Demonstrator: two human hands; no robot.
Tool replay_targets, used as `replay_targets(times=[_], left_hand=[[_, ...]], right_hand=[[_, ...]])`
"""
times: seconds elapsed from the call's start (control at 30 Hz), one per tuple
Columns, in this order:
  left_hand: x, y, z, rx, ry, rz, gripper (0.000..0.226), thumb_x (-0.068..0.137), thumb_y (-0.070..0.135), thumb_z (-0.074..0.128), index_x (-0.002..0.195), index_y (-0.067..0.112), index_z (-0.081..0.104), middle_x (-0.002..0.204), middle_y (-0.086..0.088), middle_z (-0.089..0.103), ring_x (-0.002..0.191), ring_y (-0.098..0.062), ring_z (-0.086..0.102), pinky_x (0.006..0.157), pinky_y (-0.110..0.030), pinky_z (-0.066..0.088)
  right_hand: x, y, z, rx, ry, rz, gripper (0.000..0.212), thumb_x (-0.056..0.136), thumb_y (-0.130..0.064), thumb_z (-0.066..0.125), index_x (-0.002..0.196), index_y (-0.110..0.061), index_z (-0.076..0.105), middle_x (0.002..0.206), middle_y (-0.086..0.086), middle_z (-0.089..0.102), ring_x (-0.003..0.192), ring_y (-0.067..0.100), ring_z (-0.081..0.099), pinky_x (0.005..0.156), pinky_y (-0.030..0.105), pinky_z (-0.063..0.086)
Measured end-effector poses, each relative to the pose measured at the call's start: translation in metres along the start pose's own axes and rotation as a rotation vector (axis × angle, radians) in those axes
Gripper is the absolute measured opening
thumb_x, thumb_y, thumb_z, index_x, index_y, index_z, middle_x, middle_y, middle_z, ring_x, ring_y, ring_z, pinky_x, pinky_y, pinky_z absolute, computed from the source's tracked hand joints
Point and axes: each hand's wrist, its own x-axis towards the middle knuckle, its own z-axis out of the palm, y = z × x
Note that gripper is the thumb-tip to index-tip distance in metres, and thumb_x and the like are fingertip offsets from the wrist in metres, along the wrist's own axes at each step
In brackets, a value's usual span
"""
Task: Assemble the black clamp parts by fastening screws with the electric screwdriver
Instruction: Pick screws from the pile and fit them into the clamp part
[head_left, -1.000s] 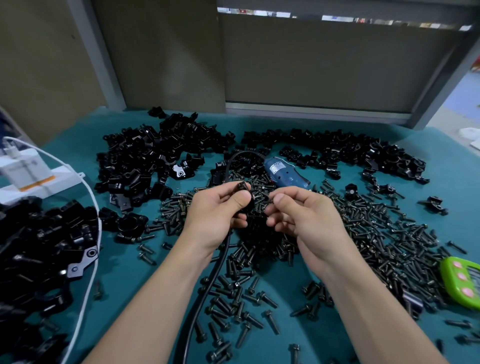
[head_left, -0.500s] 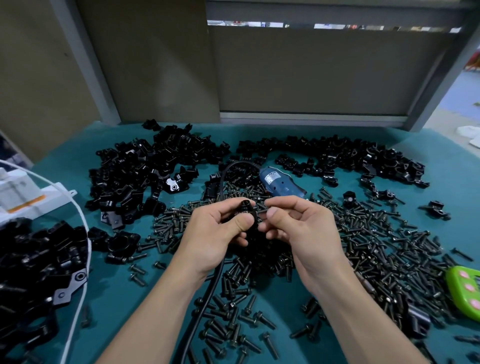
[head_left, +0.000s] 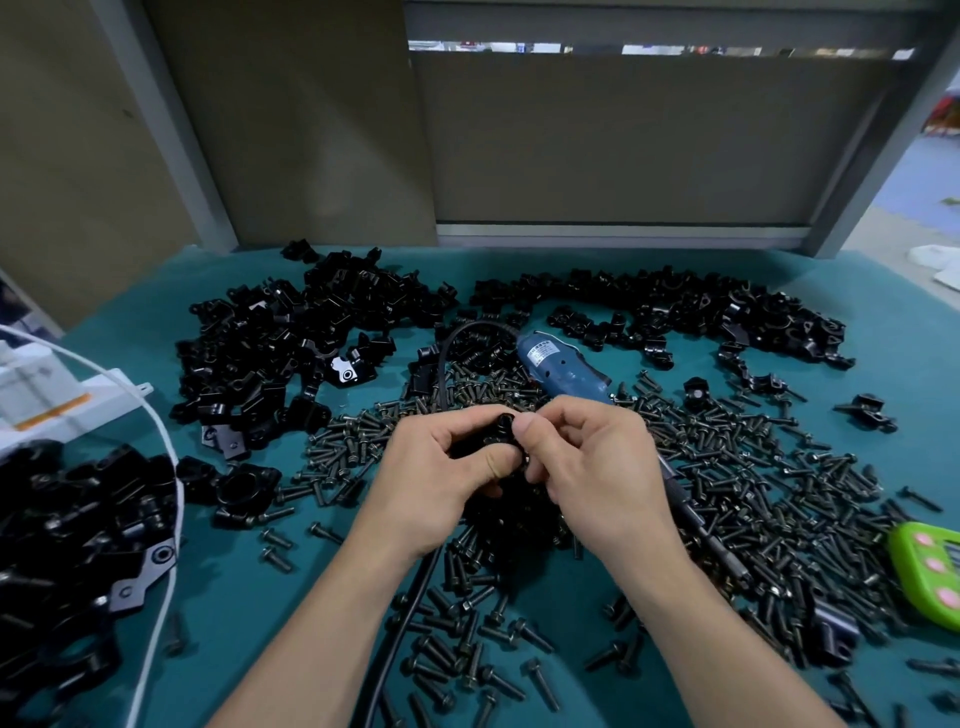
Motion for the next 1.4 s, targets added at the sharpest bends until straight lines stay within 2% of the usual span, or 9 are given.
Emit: replay_targets(times=[0.13,0.3,0.47,0.57,0.67,0.83,1.0,1.17,1.4], left_hand=[[0.0,-0.002,0.002,0.071,0.017,-0.002,0.042,0.087,0.005,0.081,0.106,0.042,0.078,0.087,0.011,0.08,0.063,-0.003,0.07,0.061,-0.017,0.055],[0.001,-0.006,0.0,0.121,0.02,-0.018,0.034,0.088,0.009,0.081,0.118,0.023,0.079,0.093,0.011,0.081,0.071,-0.003,0.073,0.064,-0.02,0.057],[0.002,-0.007,-0.001,0.099,0.067,-0.014,0.026,0.088,0.015,0.081,0.112,0.027,0.08,0.096,0.006,0.082,0.081,-0.008,0.076,0.072,-0.027,0.059],[0.001,-0.006,-0.003,0.068,0.042,-0.005,0.031,0.09,0.007,0.079,0.102,0.035,0.079,0.09,0.002,0.082,0.071,-0.008,0.073,0.063,-0.025,0.059],[0.001,-0.006,-0.003,0.098,0.035,-0.012,0.03,0.091,0.007,0.078,0.114,0.026,0.079,0.094,0.002,0.082,0.073,-0.012,0.074,0.066,-0.031,0.059],[0.002,-0.008,-0.001,0.102,0.043,-0.026,0.029,0.091,0.009,0.078,0.118,0.019,0.078,0.092,-0.001,0.082,0.072,-0.015,0.074,0.067,-0.032,0.059],[0.001,-0.008,0.0,0.106,0.05,-0.014,0.032,0.091,0.006,0.077,0.121,0.017,0.078,0.086,0.002,0.08,0.061,-0.009,0.066,0.061,-0.027,0.056],[0.002,-0.007,-0.001,0.088,0.06,-0.011,0.027,0.091,0.008,0.077,0.116,0.019,0.079,0.091,-0.002,0.081,0.07,-0.017,0.071,0.064,-0.035,0.06],[0.001,-0.007,-0.001,0.131,0.028,-0.003,0.029,0.092,0.01,0.078,0.119,0.023,0.079,0.09,-0.001,0.081,0.068,-0.017,0.07,0.064,-0.033,0.059]], right_hand=[[-0.001,-0.001,0.002,-0.292,0.037,-0.066,0.052,0.1,-0.052,0.053,0.058,-0.021,0.059,0.045,-0.01,0.05,0.044,0.007,0.045,0.045,0.021,0.035],[-0.002,-0.002,-0.005,-0.324,-0.032,-0.081,0.047,0.102,-0.057,0.042,0.064,-0.035,0.057,0.049,-0.014,0.054,0.048,0.006,0.049,0.048,0.02,0.037],[-0.002,-0.004,-0.008,-0.231,-0.008,-0.128,0.006,0.091,-0.033,0.065,0.085,-0.034,0.063,0.061,-0.007,0.066,0.057,0.011,0.058,0.059,0.025,0.046],[-0.002,-0.002,-0.004,-0.254,-0.011,-0.134,0.022,0.098,-0.03,0.065,0.076,-0.029,0.065,0.062,-0.007,0.064,0.055,0.012,0.057,0.052,0.027,0.045],[-0.001,-0.001,-0.001,-0.313,-0.017,-0.115,0.042,0.103,-0.041,0.055,0.064,-0.026,0.054,0.054,-0.008,0.055,0.051,0.01,0.048,0.048,0.022,0.036],[-0.002,-0.003,-0.009,-0.221,-0.048,-0.139,0.02,0.099,-0.032,0.058,0.079,-0.028,0.06,0.064,-0.001,0.062,0.06,0.019,0.055,0.056,0.032,0.044],[-0.001,-0.003,-0.001,-0.319,-0.02,-0.115,0.045,0.105,-0.038,0.049,0.063,-0.021,0.046,0.056,-0.008,0.053,0.054,0.01,0.046,0.052,0.026,0.035],[-0.003,-0.005,-0.01,-0.21,-0.07,-0.15,0.019,0.1,-0.029,0.058,0.081,-0.027,0.059,0.06,-0.002,0.061,0.06,0.022,0.055,0.06,0.039,0.046],[-0.002,-0.006,-0.006,-0.306,-0.046,-0.134,0.037,0.105,-0.032,0.051,0.07,-0.018,0.05,0.058,-0.006,0.053,0.056,0.011,0.046,0.056,0.034,0.038]])
